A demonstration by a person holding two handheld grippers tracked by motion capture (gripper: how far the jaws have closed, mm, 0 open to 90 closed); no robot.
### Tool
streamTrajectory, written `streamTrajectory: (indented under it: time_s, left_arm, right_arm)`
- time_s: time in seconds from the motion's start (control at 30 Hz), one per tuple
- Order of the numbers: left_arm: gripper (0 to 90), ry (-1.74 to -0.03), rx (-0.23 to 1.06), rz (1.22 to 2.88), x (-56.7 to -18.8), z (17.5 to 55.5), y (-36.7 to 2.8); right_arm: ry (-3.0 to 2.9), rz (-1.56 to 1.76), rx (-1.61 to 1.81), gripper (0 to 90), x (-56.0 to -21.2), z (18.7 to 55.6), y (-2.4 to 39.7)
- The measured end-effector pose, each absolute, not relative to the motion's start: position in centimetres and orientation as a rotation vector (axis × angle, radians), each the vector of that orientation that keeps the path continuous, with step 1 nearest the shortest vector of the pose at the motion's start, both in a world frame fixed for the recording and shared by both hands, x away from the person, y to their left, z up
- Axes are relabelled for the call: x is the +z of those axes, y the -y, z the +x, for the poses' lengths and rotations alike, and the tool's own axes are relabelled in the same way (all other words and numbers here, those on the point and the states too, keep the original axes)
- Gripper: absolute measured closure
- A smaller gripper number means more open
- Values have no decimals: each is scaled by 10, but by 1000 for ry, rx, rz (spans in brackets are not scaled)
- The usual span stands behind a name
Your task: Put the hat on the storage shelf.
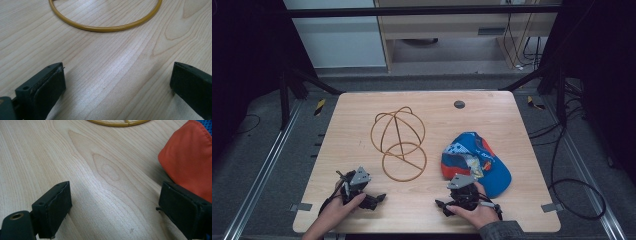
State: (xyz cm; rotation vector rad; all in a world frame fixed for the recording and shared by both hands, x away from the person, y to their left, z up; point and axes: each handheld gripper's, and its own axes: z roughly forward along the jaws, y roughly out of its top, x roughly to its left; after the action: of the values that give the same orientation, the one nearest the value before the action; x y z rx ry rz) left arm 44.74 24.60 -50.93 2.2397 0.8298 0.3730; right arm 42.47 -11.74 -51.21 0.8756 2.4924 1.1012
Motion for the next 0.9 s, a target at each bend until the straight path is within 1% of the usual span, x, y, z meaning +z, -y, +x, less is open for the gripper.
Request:
streamTrajectory:
  time_s: [0.4,0.53,0.7,0.83,0.9]
  left_arm:
    - [0,-831,373,2240,-509,447,-246]
    - [0,-831,373,2240,-509,447,-246]
    - [0,-828,371,2241,-509,447,-246]
    - [0,-827,371,2241,-509,447,-246]
    - [0,-826,371,2242,-509,447,-246]
  right_arm:
    - [-2484,905,1098,114,-512,424,117]
    - [-2501,988,1155,130,-507,428,123]
    - [-2457,968,1172,152,-482,426,141]
    - [-2423,932,1119,151,-457,429,160]
    - [-2409,929,1067,170,-447,431,169]
